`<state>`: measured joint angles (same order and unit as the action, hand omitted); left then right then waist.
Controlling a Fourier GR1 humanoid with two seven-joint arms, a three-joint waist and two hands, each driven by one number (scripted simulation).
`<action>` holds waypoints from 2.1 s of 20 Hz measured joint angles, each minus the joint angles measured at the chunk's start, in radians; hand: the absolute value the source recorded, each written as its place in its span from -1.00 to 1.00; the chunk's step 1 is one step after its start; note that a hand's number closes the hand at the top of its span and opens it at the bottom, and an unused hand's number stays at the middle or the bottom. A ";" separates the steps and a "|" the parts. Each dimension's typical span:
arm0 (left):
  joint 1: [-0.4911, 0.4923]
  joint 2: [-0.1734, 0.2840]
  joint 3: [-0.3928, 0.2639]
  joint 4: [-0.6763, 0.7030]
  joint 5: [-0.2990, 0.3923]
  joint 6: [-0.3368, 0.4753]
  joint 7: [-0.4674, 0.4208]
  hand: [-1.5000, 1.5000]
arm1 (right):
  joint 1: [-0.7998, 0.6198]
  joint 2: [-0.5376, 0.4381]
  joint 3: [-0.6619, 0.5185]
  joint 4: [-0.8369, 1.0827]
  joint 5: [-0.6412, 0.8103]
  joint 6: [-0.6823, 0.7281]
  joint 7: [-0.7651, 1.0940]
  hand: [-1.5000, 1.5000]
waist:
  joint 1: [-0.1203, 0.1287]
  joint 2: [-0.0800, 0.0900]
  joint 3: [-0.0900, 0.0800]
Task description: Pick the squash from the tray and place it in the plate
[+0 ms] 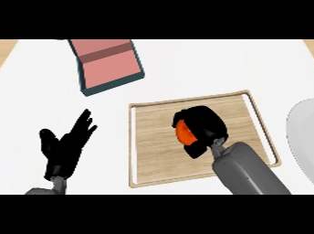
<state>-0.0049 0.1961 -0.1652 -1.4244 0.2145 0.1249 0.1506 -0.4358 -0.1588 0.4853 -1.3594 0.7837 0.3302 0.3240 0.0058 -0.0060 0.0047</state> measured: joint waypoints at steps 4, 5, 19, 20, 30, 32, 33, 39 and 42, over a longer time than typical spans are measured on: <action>0.009 -0.012 0.003 -0.023 -0.019 0.002 0.026 0.00 | 0.008 0.005 -0.012 0.001 0.050 -0.007 -0.039 1.00 | -0.002 0.001 -0.001; 0.007 -0.010 0.012 -0.022 -0.014 -0.006 0.032 0.00 | 0.010 0.000 -0.018 -0.003 0.060 -0.008 -0.052 1.00 | -0.002 0.001 -0.001; 0.025 -0.017 0.020 -0.042 -0.028 -0.002 0.035 0.00 | -0.043 0.112 -0.321 0.055 0.393 -0.517 0.539 1.00 | -0.020 0.001 -0.003; 0.021 -0.019 0.017 -0.040 -0.030 -0.001 0.038 0.00 | -0.063 0.122 -0.328 0.056 0.445 -0.552 0.595 1.00 | -0.017 0.002 -0.003; 0.011 -0.021 0.021 -0.031 -0.027 -0.010 0.043 0.00 | -0.122 0.149 -0.418 0.012 0.820 -0.735 0.804 1.00 | -0.003 0.003 -0.002; 0.022 -0.028 0.015 -0.037 -0.032 -0.005 0.034 0.00 | -0.096 0.150 -0.447 -0.029 0.854 -0.766 0.809 1.00 | -0.007 0.001 -0.001; 0.023 -0.030 0.016 -0.039 -0.033 -0.001 0.035 0.00 | -0.088 0.150 -0.465 -0.045 0.870 -0.782 0.811 1.00 | -0.007 0.001 -0.001; 0.037 -0.019 0.021 -0.053 -0.031 -0.013 0.039 0.00 | 0.037 0.153 -0.575 -0.161 0.916 -0.912 0.762 1.00 | -0.015 0.001 -0.001; 0.035 -0.019 0.028 -0.048 -0.027 -0.018 0.040 0.00 | 0.122 0.153 -0.637 -0.188 0.925 -0.987 0.729 1.00 | -0.016 0.002 -0.001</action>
<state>0.0303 0.1775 -0.1373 -1.4721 0.1878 0.1067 0.1907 -0.3135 -0.0054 -0.1516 -1.5475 1.7090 -0.6566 1.0531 -0.0102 -0.0039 0.0041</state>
